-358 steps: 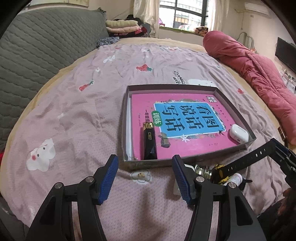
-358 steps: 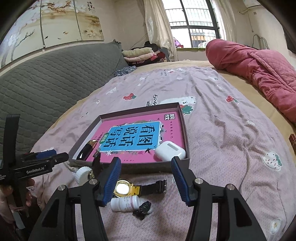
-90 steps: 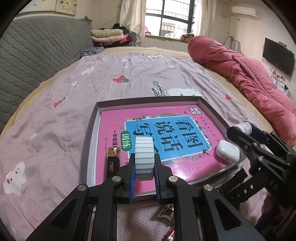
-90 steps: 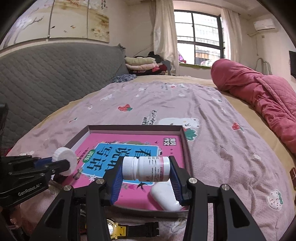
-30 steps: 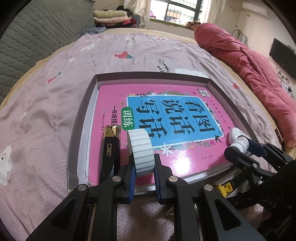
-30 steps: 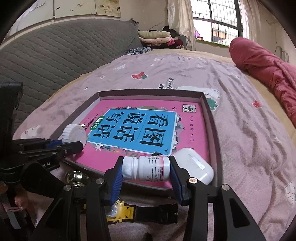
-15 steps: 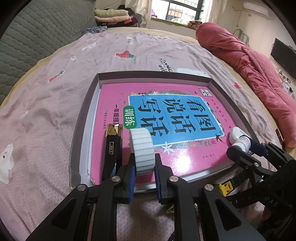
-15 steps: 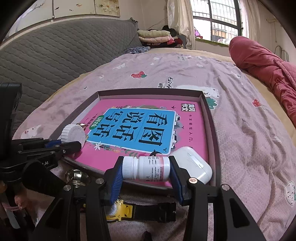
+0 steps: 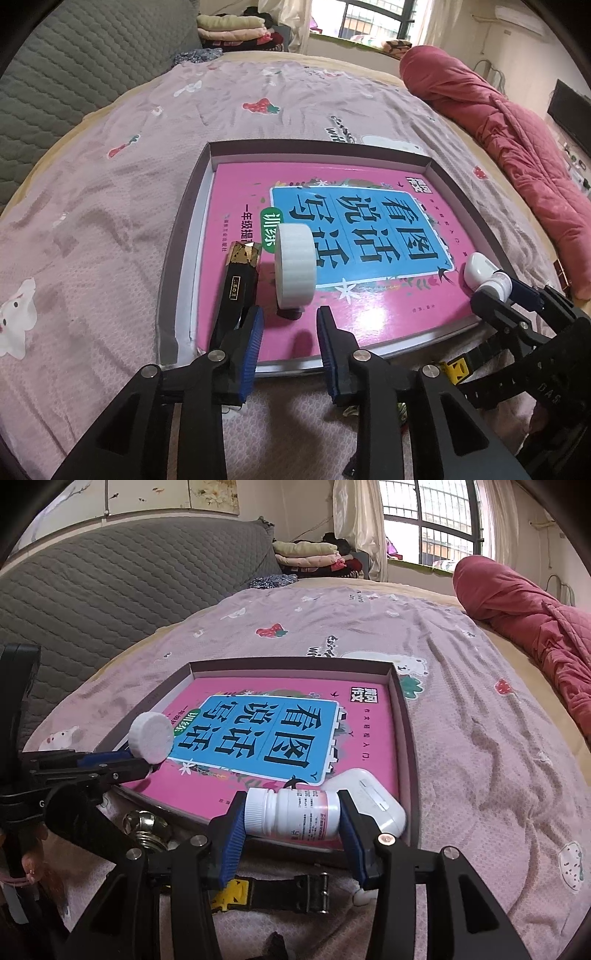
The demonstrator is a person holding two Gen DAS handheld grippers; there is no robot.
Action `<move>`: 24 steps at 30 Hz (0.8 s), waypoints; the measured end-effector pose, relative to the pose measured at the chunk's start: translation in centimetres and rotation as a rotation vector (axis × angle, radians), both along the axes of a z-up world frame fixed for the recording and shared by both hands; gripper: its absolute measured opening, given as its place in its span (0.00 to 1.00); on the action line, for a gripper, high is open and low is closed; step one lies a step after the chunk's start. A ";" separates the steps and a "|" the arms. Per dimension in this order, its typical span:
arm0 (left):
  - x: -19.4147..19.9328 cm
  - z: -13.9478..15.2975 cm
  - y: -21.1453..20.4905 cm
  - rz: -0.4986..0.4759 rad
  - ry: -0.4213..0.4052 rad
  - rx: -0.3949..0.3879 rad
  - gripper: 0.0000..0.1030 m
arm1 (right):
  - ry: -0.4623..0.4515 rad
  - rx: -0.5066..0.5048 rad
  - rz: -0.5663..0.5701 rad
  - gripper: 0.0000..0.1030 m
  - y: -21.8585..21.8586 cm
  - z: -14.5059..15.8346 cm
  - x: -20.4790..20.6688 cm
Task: Organize rigid objects
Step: 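Lower the cap and pill bottle onto the workbook and open both tools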
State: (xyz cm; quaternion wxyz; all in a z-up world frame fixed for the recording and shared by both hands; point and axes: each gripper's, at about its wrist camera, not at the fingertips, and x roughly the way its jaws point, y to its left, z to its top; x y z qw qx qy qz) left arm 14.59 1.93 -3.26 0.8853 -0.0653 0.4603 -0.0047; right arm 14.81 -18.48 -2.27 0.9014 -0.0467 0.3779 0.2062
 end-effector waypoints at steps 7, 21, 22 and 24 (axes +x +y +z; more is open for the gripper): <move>-0.1 0.1 0.0 0.000 -0.001 0.002 0.32 | 0.008 0.021 -0.002 0.46 -1.2 0.1 -0.1; -0.3 0.2 0.1 0.000 -0.002 0.003 0.33 | 0.007 0.019 -0.008 0.47 -1.4 0.2 -0.1; -0.4 0.3 0.1 0.000 -0.002 0.003 0.33 | 0.008 0.020 -0.006 0.47 -1.4 0.1 -0.2; -0.4 0.3 0.1 0.000 -0.002 0.003 0.33 | 0.009 0.029 -0.003 0.49 -1.4 0.2 -0.2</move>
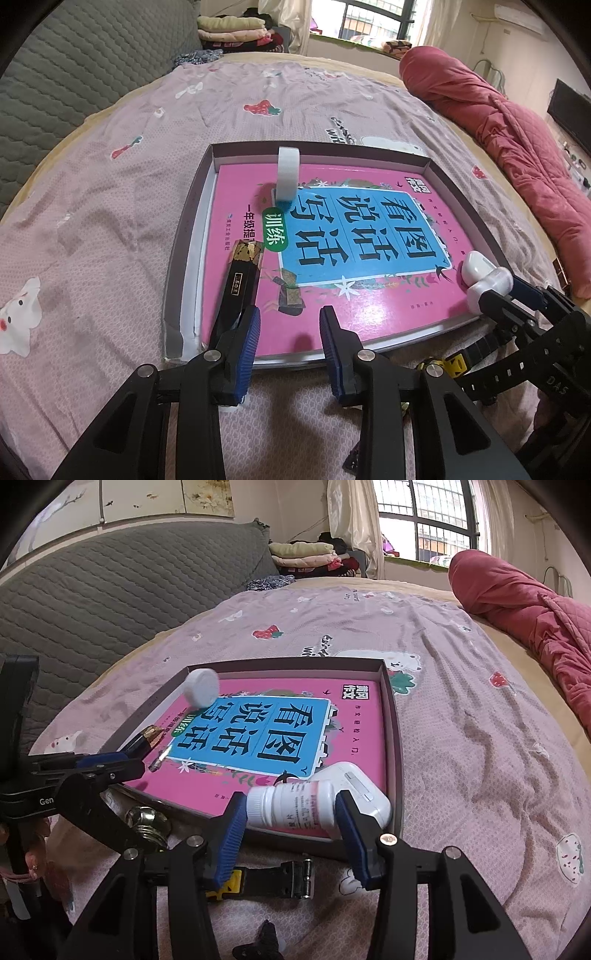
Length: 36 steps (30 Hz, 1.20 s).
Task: Organize rigid objects
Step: 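Lower the cap and pill bottle onto the workbook and open both tools, then withdraw both tools from the box toward the remaining items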
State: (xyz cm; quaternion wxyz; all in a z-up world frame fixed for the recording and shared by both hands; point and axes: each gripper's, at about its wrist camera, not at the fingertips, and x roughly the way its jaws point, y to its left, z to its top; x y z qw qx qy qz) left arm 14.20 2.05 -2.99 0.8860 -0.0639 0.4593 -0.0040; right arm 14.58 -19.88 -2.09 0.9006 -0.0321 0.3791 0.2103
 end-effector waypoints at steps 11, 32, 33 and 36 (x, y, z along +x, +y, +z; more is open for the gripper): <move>-0.4 0.5 0.1 -0.001 -0.001 0.002 0.33 | 0.001 0.036 -0.020 0.49 -1.0 0.3 -0.2; -3.2 3.3 -0.3 -0.029 -0.059 -0.004 0.46 | -0.086 0.086 -0.073 0.50 -2.3 2.6 -1.3; -3.3 3.4 -0.3 -0.029 -0.061 -0.002 0.46 | -0.091 0.087 -0.073 0.50 -2.3 2.7 -1.5; -3.6 3.7 -0.5 -0.032 -0.066 0.000 0.49 | -0.109 0.091 -0.072 0.50 -2.2 3.1 -1.9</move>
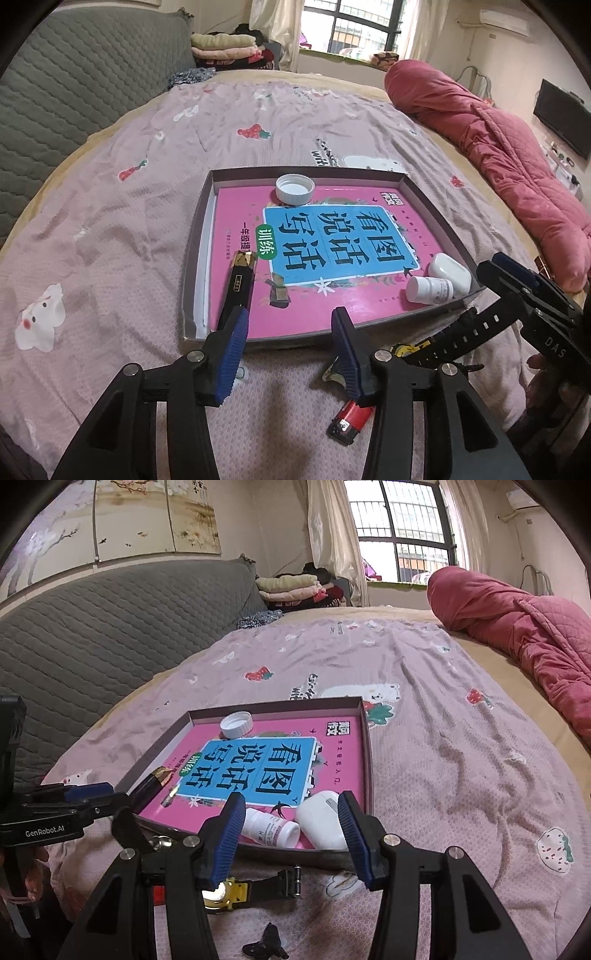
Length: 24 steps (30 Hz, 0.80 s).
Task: Organize rigid objects
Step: 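Withdraw both tools from the box toward the remaining items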
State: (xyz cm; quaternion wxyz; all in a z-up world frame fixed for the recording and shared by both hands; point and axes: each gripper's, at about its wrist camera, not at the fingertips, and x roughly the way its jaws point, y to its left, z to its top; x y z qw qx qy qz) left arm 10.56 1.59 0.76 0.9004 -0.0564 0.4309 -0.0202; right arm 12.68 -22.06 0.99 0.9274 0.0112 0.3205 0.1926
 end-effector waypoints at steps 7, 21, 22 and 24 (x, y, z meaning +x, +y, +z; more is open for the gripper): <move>-0.7 1.1 -0.1 -0.004 -0.019 0.008 0.51 | -0.032 -0.007 -0.006 0.51 0.2 0.7 -1.0; -2.4 2.8 -0.7 -0.022 -0.041 0.017 0.54 | -0.027 -0.011 -0.017 0.51 0.5 1.1 -2.9; -2.6 2.9 -0.7 -0.024 -0.043 0.016 0.55 | -0.024 -0.007 -0.016 0.51 0.4 1.2 -3.1; -2.9 3.0 -0.8 -0.028 -0.044 0.019 0.55 | -0.020 -0.010 -0.016 0.51 0.4 1.1 -3.4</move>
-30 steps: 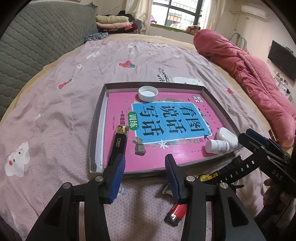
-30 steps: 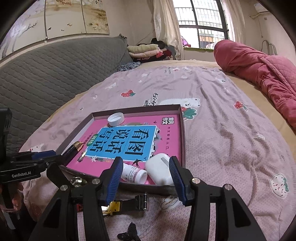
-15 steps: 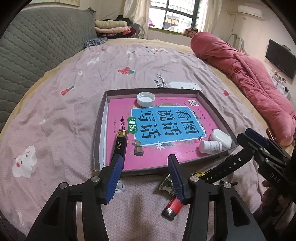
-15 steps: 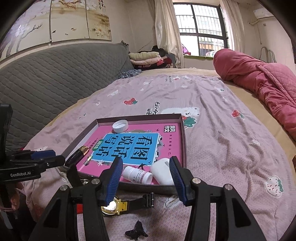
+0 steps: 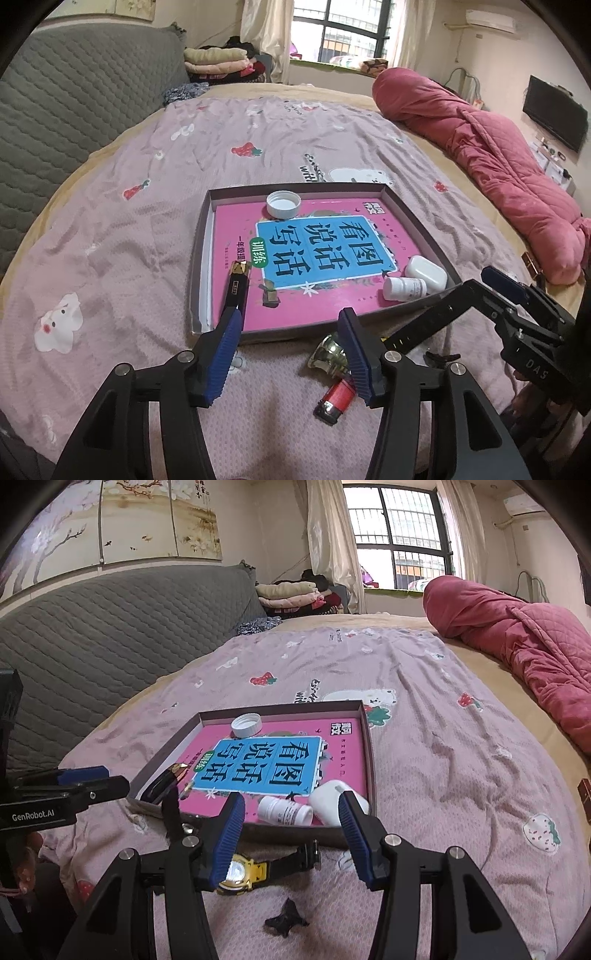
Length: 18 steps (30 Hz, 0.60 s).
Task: Organize rigid objects
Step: 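Withdraw both tools from the box toward the remaining items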
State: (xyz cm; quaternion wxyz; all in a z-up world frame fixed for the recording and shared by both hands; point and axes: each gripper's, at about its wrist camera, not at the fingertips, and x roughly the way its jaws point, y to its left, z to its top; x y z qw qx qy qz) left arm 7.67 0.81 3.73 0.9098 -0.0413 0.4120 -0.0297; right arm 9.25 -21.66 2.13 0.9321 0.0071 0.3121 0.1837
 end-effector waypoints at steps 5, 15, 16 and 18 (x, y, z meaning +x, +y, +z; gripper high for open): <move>-0.6 0.4 0.0 -0.003 -0.005 -0.004 0.55 | -0.007 -0.009 -0.002 0.51 0.1 0.3 -1.1; -2.2 1.0 0.6 -0.006 0.001 0.000 0.55 | -0.010 -0.025 0.024 0.51 1.0 0.7 -3.6; -2.4 1.2 0.6 -0.005 0.000 0.000 0.55 | -0.010 -0.027 0.029 0.51 1.1 0.8 -3.9; -2.8 1.5 0.6 -0.007 -0.003 0.002 0.55 | -0.005 -0.031 0.038 0.51 1.4 0.7 -4.6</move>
